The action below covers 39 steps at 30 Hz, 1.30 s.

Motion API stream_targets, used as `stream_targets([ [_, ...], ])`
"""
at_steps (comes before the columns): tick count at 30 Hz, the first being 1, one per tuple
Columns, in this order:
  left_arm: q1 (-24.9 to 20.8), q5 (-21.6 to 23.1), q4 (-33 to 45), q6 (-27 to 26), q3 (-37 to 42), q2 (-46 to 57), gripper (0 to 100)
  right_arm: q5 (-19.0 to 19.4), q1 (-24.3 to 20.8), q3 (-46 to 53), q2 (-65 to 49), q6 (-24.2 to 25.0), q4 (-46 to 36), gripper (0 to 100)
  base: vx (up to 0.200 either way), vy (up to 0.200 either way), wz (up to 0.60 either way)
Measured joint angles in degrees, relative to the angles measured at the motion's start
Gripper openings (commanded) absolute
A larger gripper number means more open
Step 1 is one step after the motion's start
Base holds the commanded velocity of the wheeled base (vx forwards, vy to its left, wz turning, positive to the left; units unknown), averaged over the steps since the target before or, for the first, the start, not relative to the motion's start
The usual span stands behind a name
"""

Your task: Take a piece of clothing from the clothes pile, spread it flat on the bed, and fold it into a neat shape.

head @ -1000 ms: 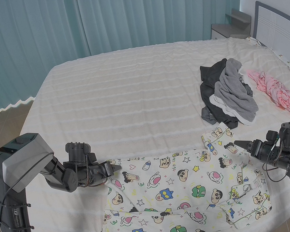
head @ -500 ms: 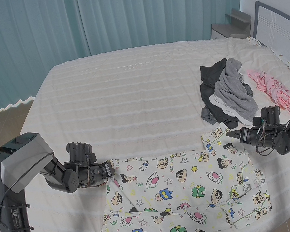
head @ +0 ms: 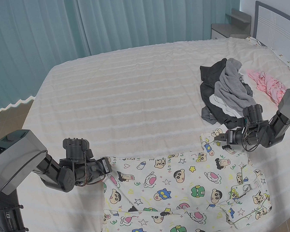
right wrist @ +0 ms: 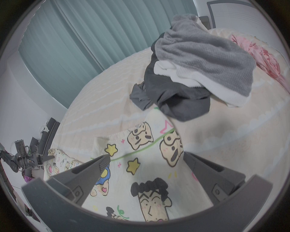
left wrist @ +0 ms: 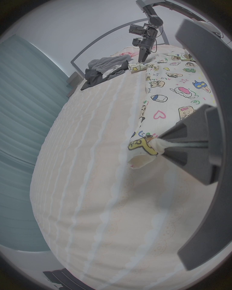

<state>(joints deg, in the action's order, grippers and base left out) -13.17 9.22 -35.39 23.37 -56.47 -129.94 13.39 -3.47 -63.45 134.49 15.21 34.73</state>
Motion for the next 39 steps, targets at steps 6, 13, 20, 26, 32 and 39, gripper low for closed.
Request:
stream_targets([
  [6, -0.6, 0.0, -0.1, 0.2, 0.0, 0.2, 0, 0.0, -1.1, -2.1, 1.6, -0.1, -0.9, 100, 0.000, 0.000, 0.00],
  [13, -0.7, -0.1, -0.1, 0.2, 0.0, 0.2, 0, -0.3, -0.7, -3.9, 2.5, -0.2, -0.7, 100, 0.000, 0.000, 0.00],
  [20, -0.7, -0.1, -0.1, 0.3, 0.0, 0.2, 0, -1.0, 1.5, -4.7, 2.6, -1.2, -0.7, 100, 0.000, 0.000, 0.00],
  [26, -0.8, 0.0, -0.2, 0.4, 0.1, 0.2, 0, -0.9, 2.5, -4.5, 2.9, -2.1, -0.6, 100, 0.000, 0.000, 0.00],
  [32, -0.8, 0.0, -0.2, 0.4, 0.0, 0.2, 0, -0.6, 1.3, -4.4, 3.2, -2.0, -0.6, 100, 0.000, 0.000, 0.00],
  [39, -0.8, -0.1, -0.2, 0.4, -0.1, 0.2, 0, 0.7, -0.4, -4.7, 3.6, -1.9, -1.0, 0, 0.000, 0.000, 0.00],
])
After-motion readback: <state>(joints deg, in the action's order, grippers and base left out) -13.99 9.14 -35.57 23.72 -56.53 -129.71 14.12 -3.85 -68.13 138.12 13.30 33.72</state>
